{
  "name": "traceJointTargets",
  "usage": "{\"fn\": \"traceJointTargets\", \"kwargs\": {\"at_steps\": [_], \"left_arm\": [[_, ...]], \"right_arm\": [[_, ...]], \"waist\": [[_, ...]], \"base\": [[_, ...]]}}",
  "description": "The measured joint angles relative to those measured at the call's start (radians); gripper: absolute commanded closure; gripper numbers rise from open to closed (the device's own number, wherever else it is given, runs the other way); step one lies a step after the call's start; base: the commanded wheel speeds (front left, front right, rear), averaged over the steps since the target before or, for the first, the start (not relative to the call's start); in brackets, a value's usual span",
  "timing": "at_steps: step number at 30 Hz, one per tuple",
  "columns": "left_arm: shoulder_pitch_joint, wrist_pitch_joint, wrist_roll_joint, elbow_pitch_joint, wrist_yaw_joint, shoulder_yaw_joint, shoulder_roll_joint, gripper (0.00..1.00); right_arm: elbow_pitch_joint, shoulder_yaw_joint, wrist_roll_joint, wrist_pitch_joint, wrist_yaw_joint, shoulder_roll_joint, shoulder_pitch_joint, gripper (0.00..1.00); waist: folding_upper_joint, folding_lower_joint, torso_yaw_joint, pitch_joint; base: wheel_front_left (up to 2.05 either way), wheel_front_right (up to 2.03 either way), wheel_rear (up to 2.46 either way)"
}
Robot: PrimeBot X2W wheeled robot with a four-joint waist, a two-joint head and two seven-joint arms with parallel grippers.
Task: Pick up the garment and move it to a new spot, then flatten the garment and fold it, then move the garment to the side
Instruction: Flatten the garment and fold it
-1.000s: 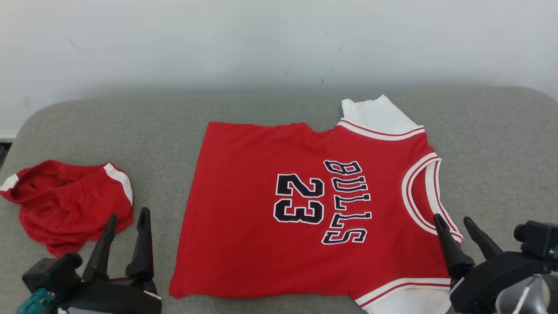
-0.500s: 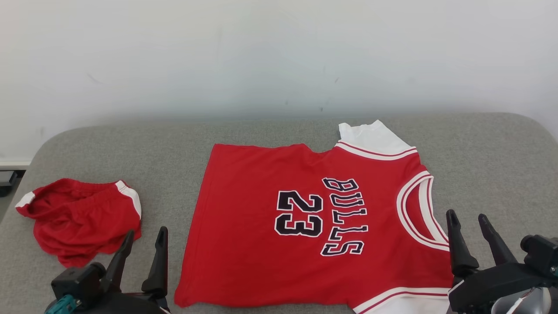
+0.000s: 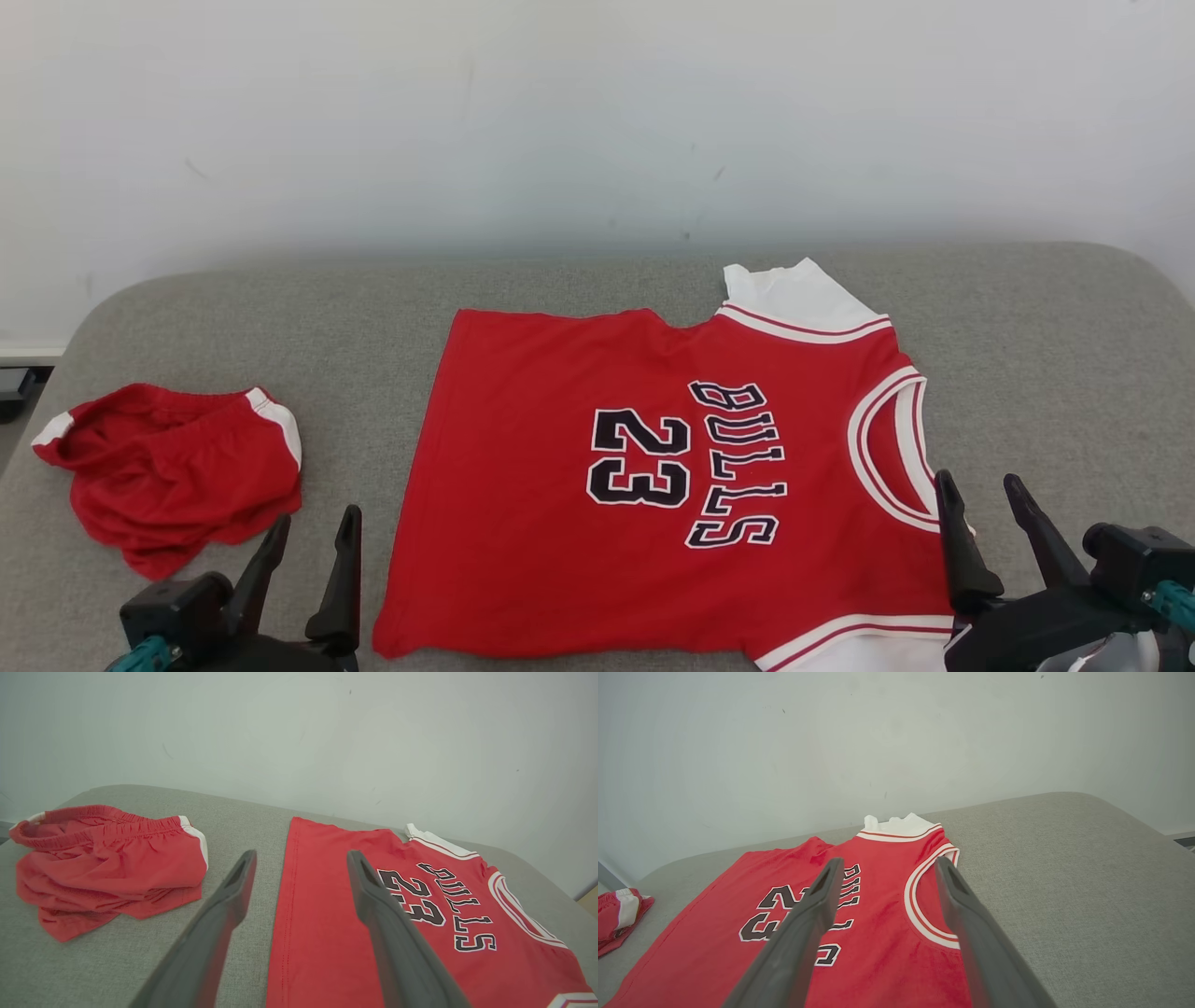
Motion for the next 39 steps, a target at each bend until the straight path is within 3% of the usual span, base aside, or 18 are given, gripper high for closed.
{"fn": "traceJointTargets", "kwargs": {"at_steps": [27, 31, 39], "left_arm": [[0.022, 0.058, 0.0, -0.007, 0.01, -0.012, 0.001, 0.0], [0.027, 0.113, -0.008, -0.011, 0.017, -0.042, -0.01, 0.0], [0.098, 0.289, -0.015, -0.017, 0.02, -0.105, -0.012, 0.0]], "right_arm": [[0.067, 0.013, -0.007, -0.064, 0.025, 0.005, -0.002, 0.0], [0.087, 0.015, -0.014, -0.003, 0.016, -0.01, 0.008, 0.0], [0.08, 0.035, -0.017, 0.226, -0.016, -0.028, 0.109, 0.0]], "waist": [[0.0, 0.0, -0.002, 0.015], [0.0, 0.0, 0.003, 0.024], [0.0, 0.0, 0.015, 0.058]], "base": [[0.0, 0.0, 0.0], [0.0, 0.0, 0.0], [0.0, 0.0, 0.0]]}}
